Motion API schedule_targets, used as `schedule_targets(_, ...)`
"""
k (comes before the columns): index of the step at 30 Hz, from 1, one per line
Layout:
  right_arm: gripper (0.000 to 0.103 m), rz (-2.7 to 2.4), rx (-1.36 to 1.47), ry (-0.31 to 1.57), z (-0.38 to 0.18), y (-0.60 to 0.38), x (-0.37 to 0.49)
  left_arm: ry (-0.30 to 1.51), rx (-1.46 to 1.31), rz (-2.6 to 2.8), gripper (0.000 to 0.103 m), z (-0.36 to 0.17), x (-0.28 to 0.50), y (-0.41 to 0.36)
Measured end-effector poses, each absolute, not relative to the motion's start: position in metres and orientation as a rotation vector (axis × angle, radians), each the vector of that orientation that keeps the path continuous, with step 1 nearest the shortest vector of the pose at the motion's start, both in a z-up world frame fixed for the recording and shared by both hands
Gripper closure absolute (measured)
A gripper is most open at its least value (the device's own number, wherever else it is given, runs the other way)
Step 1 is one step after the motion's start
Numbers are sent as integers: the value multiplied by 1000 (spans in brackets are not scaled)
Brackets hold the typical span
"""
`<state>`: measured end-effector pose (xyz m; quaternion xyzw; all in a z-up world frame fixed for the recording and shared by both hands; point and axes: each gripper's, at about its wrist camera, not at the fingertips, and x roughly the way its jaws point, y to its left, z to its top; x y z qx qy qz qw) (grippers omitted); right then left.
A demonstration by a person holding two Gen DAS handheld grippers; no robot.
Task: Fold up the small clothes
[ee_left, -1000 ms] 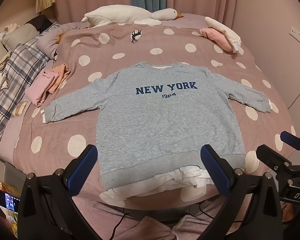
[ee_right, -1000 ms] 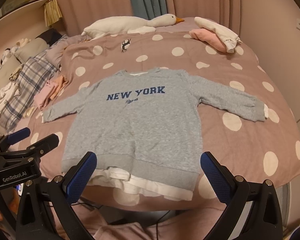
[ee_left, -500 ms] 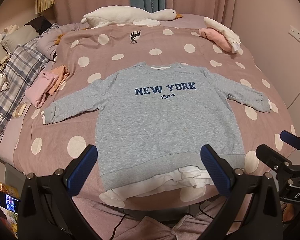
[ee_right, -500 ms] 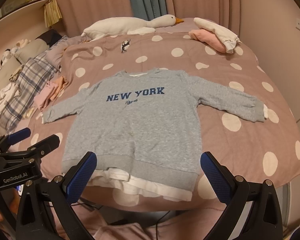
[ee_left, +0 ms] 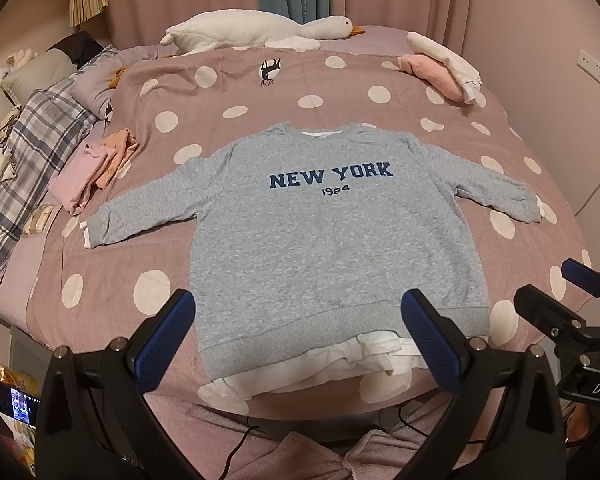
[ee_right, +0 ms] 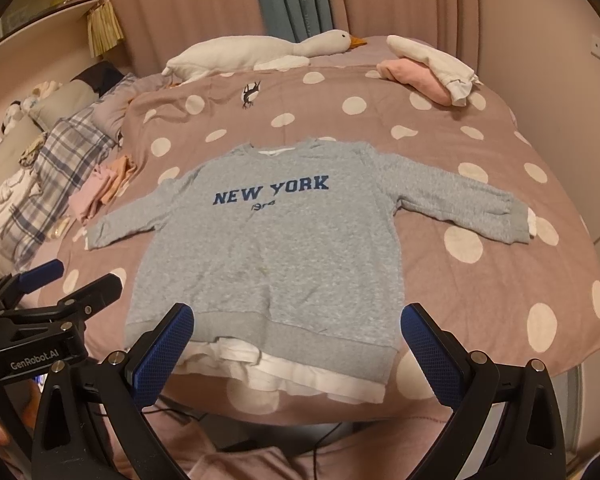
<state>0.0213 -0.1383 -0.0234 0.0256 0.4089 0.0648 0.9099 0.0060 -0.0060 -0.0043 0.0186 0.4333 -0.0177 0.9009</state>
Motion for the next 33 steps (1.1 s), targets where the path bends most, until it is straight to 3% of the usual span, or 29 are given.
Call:
schedule_targets(23, 1, 155, 102, 829, -25, -144, 26, 917, -18, -61, 0, -18, 13, 1)
schedule_targets(33, 1, 225, 435, 756, -59, -208, 46, 985, -392, -276, 0, -55, 52, 30)
